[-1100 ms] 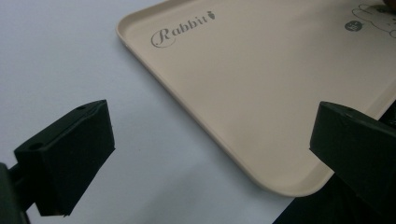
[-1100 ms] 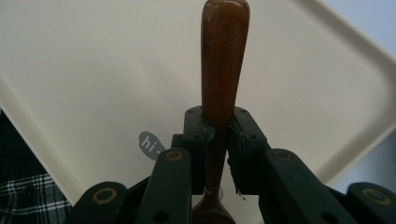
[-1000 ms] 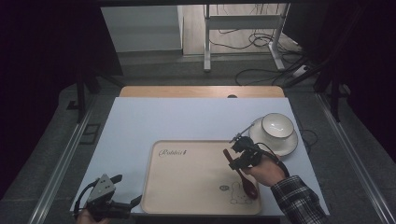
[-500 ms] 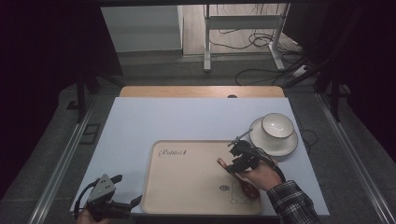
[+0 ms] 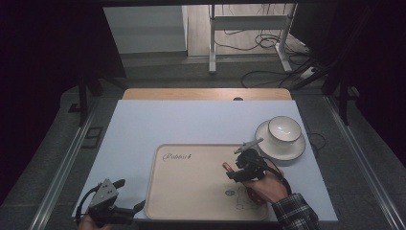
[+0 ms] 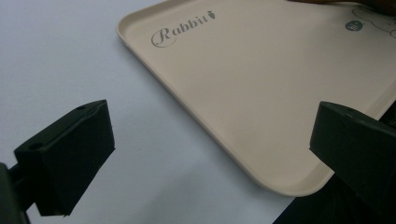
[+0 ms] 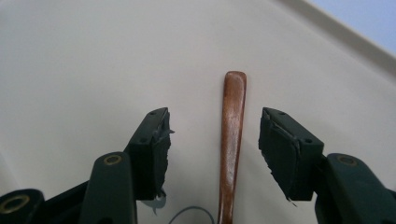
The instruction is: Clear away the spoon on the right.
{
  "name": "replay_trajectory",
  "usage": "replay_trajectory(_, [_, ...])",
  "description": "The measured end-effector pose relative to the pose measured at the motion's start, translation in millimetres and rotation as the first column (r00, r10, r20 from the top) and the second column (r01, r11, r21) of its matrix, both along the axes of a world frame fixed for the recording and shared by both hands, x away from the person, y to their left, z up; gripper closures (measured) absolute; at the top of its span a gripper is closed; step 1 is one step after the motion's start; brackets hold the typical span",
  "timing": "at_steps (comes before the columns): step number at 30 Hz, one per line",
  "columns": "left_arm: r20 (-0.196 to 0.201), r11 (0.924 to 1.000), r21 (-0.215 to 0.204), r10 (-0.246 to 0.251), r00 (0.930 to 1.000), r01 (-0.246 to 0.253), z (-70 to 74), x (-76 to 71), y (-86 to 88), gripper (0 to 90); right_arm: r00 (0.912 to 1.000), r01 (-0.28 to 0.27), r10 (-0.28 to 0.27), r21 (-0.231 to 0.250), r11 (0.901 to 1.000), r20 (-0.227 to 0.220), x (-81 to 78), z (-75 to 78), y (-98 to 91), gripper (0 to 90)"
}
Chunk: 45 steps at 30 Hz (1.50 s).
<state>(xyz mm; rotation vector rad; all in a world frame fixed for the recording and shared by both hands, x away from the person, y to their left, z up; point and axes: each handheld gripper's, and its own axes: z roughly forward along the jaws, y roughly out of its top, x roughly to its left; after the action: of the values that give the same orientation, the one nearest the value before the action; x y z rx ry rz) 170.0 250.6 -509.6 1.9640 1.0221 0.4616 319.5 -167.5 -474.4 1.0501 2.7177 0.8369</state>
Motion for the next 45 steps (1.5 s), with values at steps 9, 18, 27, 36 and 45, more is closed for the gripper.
replay_trajectory(9, [-0.001,1.0,0.002,0.005,1.0,-0.005,0.0,0.0,-0.4,0.0,0.9989,-0.011,0.009,0.033,0.9994,0.046,-5.3,-9.1,-1.2,56.0])
replay_trajectory(18, [-0.003,1.0,0.001,0.005,1.0,-0.005,0.0,0.3,-0.1,0.0,0.9951,-0.037,0.033,0.042,0.9984,0.093,-9.5,-20.2,-3.3,82.0])
replay_trajectory(27, [-0.002,1.0,0.0,0.004,1.0,-0.004,0.0,0.0,0.1,0.0,0.9962,-0.05,0.049,0.006,0.9988,0.073,-10.9,-32.2,1.7,89.8])
replay_trajectory(36, [-0.002,1.0,-0.001,0.003,1.0,-0.003,0.0,0.0,0.2,0.0,0.9962,0.005,-0.006,0.006,1.0,0.086,-6.4,-36.0,-10.0,89.8])
replay_trajectory(45, [-0.003,1.0,-0.001,0.0,1.0,0.0,0.0,0.1,0.0,0.0,0.9946,0.076,-0.08,0.055,0.9956,0.067,-0.2,-35.7,-30.4,89.8])
